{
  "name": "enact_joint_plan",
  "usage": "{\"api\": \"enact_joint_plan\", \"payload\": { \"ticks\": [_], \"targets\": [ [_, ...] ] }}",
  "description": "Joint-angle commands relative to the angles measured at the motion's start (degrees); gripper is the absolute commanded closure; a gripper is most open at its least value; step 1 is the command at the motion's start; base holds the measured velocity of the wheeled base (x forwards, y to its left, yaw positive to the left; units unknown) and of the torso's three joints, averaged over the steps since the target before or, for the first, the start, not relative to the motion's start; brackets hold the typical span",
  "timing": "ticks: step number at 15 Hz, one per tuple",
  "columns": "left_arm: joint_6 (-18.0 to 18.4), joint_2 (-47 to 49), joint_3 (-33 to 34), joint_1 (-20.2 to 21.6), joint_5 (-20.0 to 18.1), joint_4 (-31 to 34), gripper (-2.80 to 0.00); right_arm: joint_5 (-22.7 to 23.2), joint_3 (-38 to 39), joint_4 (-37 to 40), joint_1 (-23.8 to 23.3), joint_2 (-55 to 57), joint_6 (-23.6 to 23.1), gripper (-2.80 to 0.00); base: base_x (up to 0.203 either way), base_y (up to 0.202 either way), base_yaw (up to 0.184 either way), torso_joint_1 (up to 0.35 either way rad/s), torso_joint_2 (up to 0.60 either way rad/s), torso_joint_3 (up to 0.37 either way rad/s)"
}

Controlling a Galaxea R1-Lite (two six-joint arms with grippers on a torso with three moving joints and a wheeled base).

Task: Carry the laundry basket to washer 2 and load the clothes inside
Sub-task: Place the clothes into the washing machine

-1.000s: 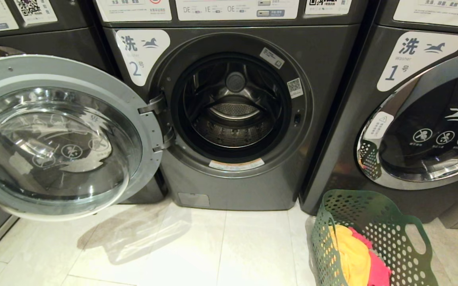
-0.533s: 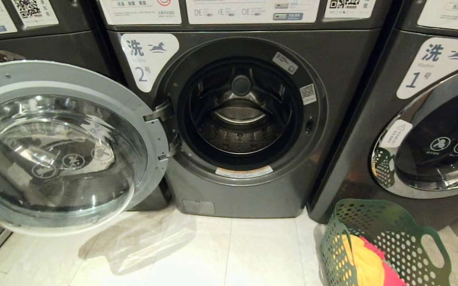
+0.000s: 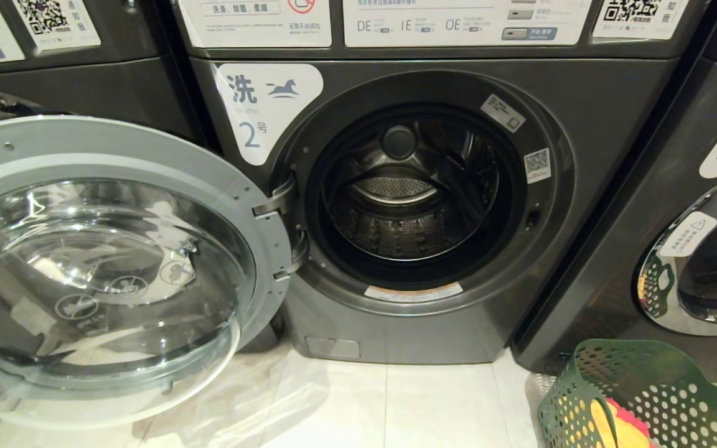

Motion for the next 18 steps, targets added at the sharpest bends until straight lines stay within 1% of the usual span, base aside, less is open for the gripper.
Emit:
{"api": "enact_joint_plan", "payload": {
  "ticks": [1,18],
  "targets": [
    [0.0,0.02,2.29,0.0,0.13,0.02,0.0,-0.02,0.0,-0.02,-0.01,-0.01,0.06,0.0,0.0,0.0,0.0,0.0,0.0,0.0],
    [0.27,0.11,2.29,0.0,0.13,0.11,0.0,-0.11,0.0,-0.02,-0.01,-0.01,0.41,0.0,0.0,0.0,0.0,0.0,0.0,-0.002]
  ]
}}
